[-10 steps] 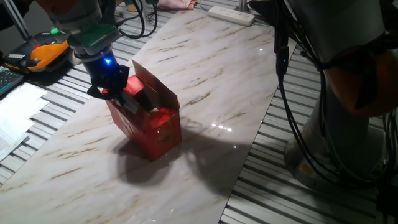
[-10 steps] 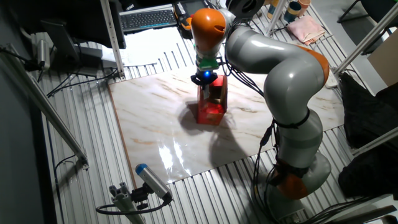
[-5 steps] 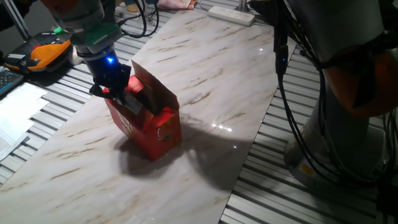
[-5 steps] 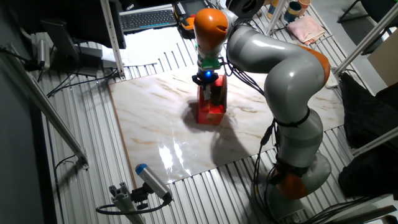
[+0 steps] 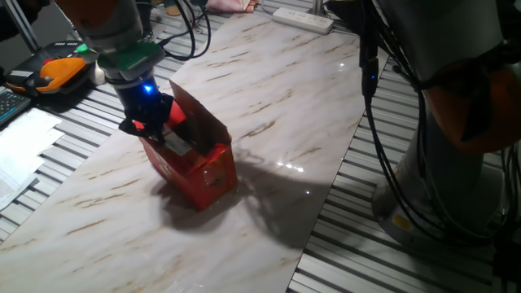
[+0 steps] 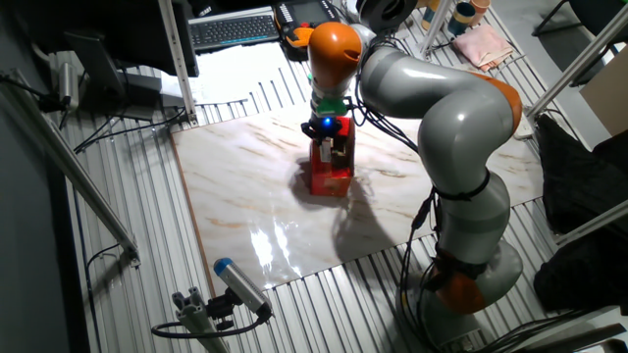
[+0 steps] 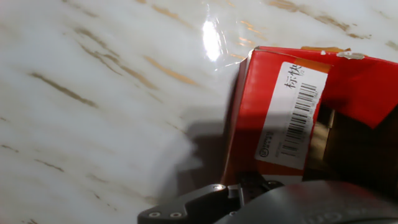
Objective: Cover the box
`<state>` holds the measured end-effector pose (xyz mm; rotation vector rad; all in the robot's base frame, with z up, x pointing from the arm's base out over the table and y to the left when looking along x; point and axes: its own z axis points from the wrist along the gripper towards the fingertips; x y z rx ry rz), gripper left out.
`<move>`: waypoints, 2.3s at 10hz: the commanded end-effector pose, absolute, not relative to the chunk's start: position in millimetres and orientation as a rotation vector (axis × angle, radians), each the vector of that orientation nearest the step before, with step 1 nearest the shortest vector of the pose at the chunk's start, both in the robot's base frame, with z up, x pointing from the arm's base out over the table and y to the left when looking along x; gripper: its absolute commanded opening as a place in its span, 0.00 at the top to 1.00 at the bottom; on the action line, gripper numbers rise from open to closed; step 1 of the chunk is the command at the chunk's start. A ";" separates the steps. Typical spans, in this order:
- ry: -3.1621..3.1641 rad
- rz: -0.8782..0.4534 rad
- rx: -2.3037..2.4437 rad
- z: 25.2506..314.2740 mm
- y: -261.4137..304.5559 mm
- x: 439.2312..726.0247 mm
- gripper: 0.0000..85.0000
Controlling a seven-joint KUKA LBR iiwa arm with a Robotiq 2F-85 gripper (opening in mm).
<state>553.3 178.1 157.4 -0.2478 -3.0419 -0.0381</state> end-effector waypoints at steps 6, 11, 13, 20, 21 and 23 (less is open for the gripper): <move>-3.050 -0.050 -0.242 152.5 177.7 551.8 1.00; -3.040 0.001 -0.228 177.4 181.0 547.3 1.00; -3.037 0.027 -0.205 189.1 178.2 545.8 1.00; -3.024 0.027 -0.053 215.7 119.7 530.3 1.00; -3.024 0.033 -0.034 219.8 111.8 527.6 1.00; -3.022 0.027 -0.011 227.0 100.5 523.7 1.00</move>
